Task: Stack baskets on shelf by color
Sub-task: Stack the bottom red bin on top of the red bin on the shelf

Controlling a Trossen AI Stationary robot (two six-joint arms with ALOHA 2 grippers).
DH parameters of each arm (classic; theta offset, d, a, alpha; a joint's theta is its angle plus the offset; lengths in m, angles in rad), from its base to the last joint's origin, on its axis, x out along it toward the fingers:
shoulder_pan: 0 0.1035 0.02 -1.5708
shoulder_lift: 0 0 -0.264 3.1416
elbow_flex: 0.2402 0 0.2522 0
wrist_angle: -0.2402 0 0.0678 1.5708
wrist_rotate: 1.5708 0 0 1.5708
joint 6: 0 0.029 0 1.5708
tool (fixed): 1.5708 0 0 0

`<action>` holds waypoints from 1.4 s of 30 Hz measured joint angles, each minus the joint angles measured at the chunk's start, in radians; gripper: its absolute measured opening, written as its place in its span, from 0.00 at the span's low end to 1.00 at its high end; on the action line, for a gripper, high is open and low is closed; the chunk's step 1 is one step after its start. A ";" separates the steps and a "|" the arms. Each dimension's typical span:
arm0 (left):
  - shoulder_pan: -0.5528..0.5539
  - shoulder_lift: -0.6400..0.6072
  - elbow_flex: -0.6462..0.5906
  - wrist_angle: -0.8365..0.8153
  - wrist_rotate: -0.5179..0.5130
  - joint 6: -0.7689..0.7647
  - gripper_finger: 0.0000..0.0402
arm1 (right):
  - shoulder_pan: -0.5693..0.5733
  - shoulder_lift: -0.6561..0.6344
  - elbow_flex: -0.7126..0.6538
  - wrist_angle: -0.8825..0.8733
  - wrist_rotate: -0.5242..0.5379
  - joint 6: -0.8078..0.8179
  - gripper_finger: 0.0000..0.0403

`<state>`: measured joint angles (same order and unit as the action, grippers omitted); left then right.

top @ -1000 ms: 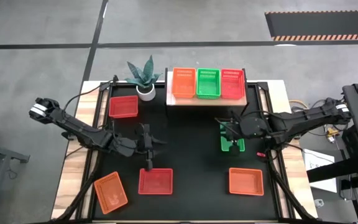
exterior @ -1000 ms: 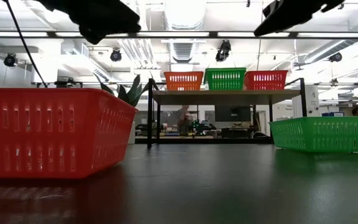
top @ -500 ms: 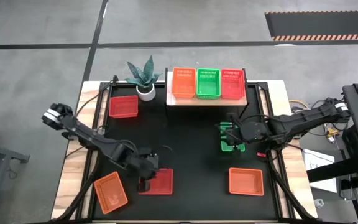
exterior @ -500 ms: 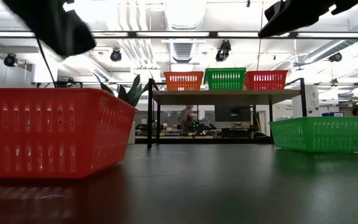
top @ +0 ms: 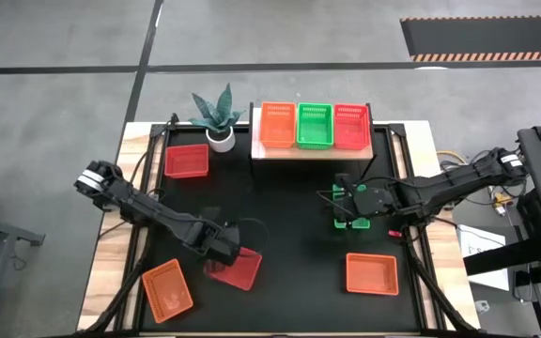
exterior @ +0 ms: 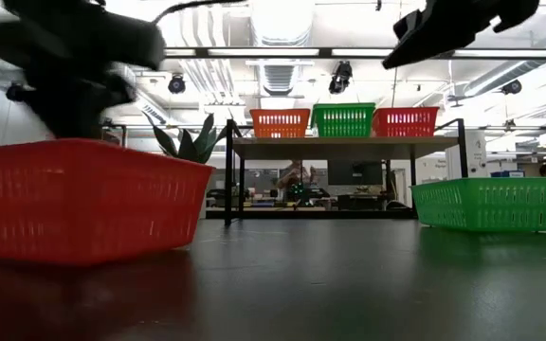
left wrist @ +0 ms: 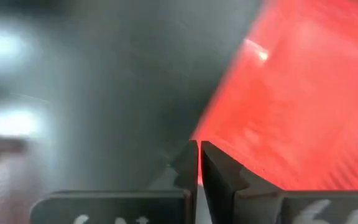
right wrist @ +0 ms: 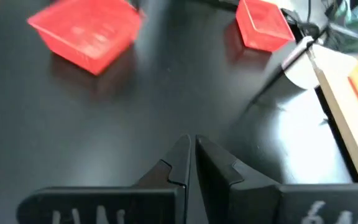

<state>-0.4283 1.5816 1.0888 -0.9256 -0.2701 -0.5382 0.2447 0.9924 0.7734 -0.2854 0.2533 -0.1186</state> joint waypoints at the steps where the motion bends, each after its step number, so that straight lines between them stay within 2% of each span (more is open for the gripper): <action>1: 0.009 -0.003 0.005 -0.007 -0.085 0.003 0.01 | 0.000 0.009 0.000 0.015 -0.004 -0.008 0.04; 2: 0.020 -0.007 0.014 -0.009 -0.146 0.016 0.01 | 0.000 0.024 0.000 0.039 -0.018 -0.010 0.04; 3: 0.031 -0.015 0.025 -0.007 -0.162 0.051 0.01 | 0.000 0.038 0.000 0.071 -0.038 -0.012 0.04; 6: 0.044 -0.039 0.061 0.001 -0.126 0.161 0.01 | 0.000 0.097 0.000 0.153 -0.131 -0.022 0.08; 8: 0.043 -0.052 0.079 0.002 -0.128 0.208 0.01 | 0.000 0.153 0.002 0.232 -0.184 -0.022 0.13; 11: 0.041 -0.087 0.090 0.031 -0.178 0.275 0.01 | 0.000 0.255 0.029 0.302 -0.198 -0.042 0.23; 16: 0.018 -0.171 0.038 0.202 -0.294 0.409 0.01 | 0.002 0.425 0.147 0.324 -0.215 -0.121 0.38; 21: 0.014 -0.263 -0.058 0.445 -0.375 0.604 0.01 | 0.002 0.582 0.295 0.312 -0.342 -0.180 0.47; 26: 0.014 -0.364 -0.180 0.682 -0.387 0.775 0.01 | 0.002 0.726 0.447 0.276 -0.441 -0.224 0.50; 30: 0.015 -0.441 -0.280 0.836 -0.394 0.847 0.01 | 0.002 0.831 0.556 0.260 -0.518 -0.249 0.49; 33: 0.017 -0.484 -0.336 0.916 -0.395 0.896 0.01 | 0.002 0.901 0.634 0.220 -0.528 -0.253 0.49; 37: 0.021 -0.537 -0.394 0.980 -0.394 0.923 0.01 | 0.002 0.990 0.726 0.181 -0.551 -0.239 0.49; 42: 0.021 -0.578 -0.435 0.974 -0.394 0.915 0.01 | 0.002 1.078 0.824 0.131 -0.553 -0.233 0.49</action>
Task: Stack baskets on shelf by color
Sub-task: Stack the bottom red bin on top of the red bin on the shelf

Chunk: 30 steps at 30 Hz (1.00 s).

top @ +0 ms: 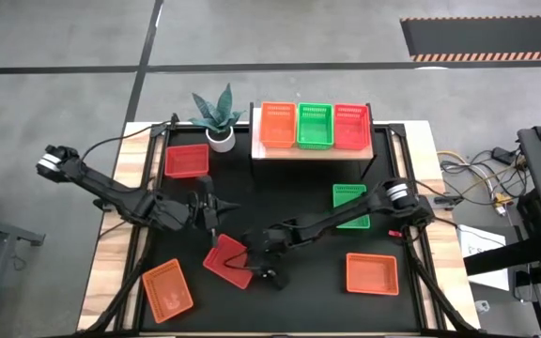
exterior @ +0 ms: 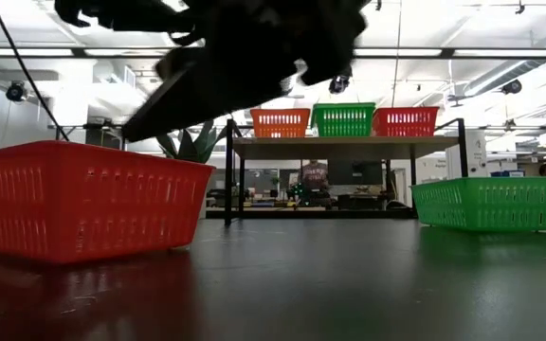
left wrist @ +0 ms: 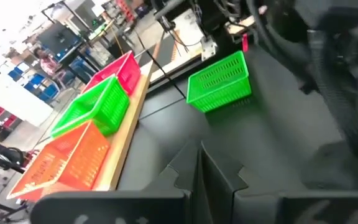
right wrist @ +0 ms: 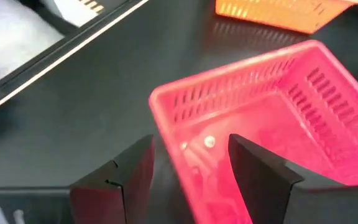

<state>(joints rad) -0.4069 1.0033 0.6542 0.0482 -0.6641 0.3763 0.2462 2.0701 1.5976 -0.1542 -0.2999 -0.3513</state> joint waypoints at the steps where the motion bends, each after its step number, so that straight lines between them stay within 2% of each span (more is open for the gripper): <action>1: -0.001 -0.009 -0.006 -0.007 -0.001 0.000 0.01 | 0.000 0.013 0.011 0.000 0.001 0.000 0.49; 8: -0.003 -0.027 -0.012 0.019 0.004 -0.002 0.01 | -0.002 0.088 0.072 -0.047 0.000 -0.001 0.49; 12: -0.005 -0.026 -0.013 0.023 0.004 0.002 0.01 | -0.002 0.101 0.069 -0.052 0.001 -0.014 0.45; 16: -0.006 -0.023 -0.013 0.024 0.004 0.004 0.01 | -0.002 0.101 0.069 -0.053 0.001 -0.030 0.34; 23: -0.006 -0.023 -0.013 0.025 0.004 0.003 0.01 | -0.002 0.101 0.083 -0.074 0.001 -0.061 0.05; 30: -0.006 -0.023 -0.013 0.027 0.005 -0.004 0.01 | -0.002 0.044 0.099 -0.173 0.004 -0.061 0.02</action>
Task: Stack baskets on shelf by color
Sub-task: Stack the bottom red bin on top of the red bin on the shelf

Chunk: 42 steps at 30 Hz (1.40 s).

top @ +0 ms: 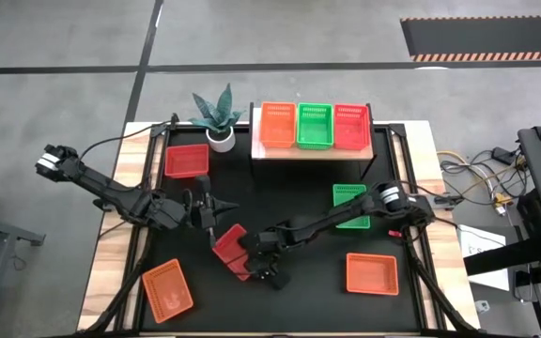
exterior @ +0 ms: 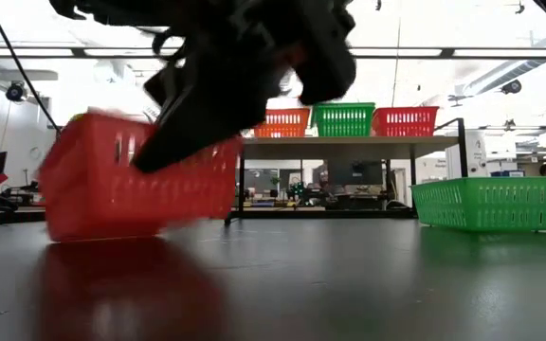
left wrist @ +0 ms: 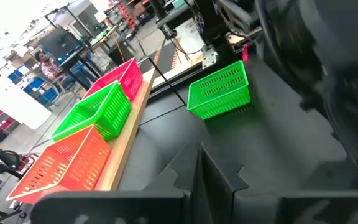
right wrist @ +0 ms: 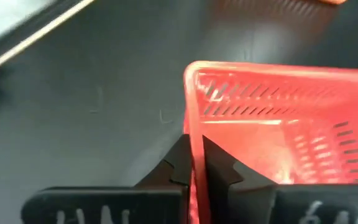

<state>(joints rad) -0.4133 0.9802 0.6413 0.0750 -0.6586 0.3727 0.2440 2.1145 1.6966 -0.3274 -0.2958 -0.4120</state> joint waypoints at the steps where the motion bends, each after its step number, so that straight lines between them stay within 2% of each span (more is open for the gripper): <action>1: 0.000 0.000 0.000 0.000 0.000 0.000 0.01 | 0.000 -0.016 0.000 -0.010 0.001 0.001 0.02; 5: 0.000 0.000 0.000 -0.001 0.001 -0.001 0.01 | -0.002 -0.096 0.000 -0.099 0.019 0.020 0.02; 10: -0.001 0.000 0.000 -0.004 0.001 -0.025 0.01 | -0.005 -0.226 -0.003 -0.242 0.129 0.027 0.02; 14: -0.001 0.000 -0.001 -0.004 0.001 -0.027 0.01 | -0.024 -0.341 -0.006 -0.325 0.168 0.053 0.02; 18: -0.002 0.000 -0.001 -0.003 0.001 -0.029 0.01 | -0.063 -0.461 -0.014 -0.386 0.212 0.082 0.02; 25: -0.003 0.000 -0.001 -0.003 0.001 -0.030 0.01 | -0.180 -0.642 -0.017 -0.543 0.347 0.098 0.02; 35: -0.003 0.000 -0.007 -0.004 0.001 -0.029 0.01 | -0.459 -0.811 -0.045 -0.670 0.348 0.049 0.02; 42: -0.003 0.000 -0.007 -0.004 0.000 -0.029 0.01 | -0.636 -0.918 -0.158 -0.662 0.255 -0.021 0.02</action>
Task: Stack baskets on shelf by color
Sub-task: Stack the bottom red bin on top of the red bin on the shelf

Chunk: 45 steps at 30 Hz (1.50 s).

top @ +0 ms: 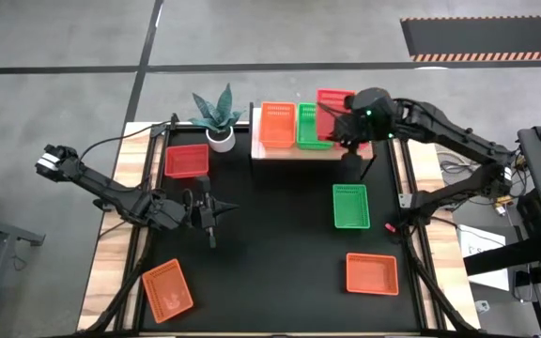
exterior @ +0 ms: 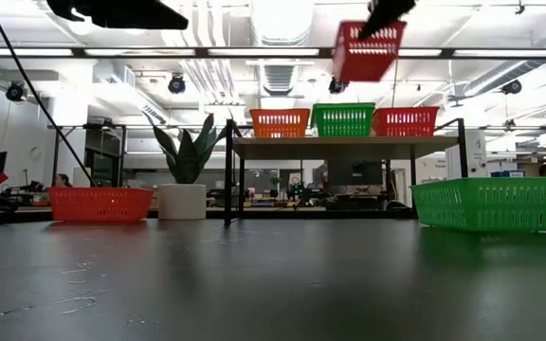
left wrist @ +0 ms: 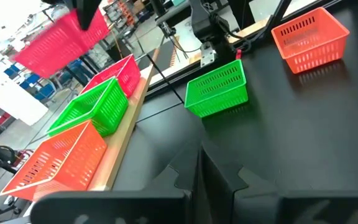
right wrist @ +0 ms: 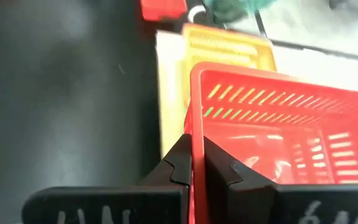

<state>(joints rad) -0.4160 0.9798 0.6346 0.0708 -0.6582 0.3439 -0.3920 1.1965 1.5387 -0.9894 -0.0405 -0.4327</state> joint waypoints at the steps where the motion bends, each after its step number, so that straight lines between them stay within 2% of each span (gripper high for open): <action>1: 0.000 0.000 0.000 0.000 0.000 0.000 0.01 | -0.022 -0.012 -0.020 0.000 -0.008 -0.008 0.02; 10: 0.000 0.000 0.000 0.000 0.000 0.000 0.01 | -0.162 -0.089 -0.178 0.051 -0.065 -0.095 0.02; 20: 0.000 0.000 -0.001 0.000 0.000 0.000 0.01 | -0.237 -0.128 -0.296 0.090 -0.076 -0.146 0.02; 45: 0.000 0.000 -0.002 0.000 -0.001 0.000 0.01 | -0.244 -0.096 -0.315 0.077 -0.072 -0.198 0.02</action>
<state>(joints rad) -0.4160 0.9798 0.6323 0.0706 -0.6588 0.3439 -0.6357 1.1007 1.2240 -0.9127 -0.1123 -0.6308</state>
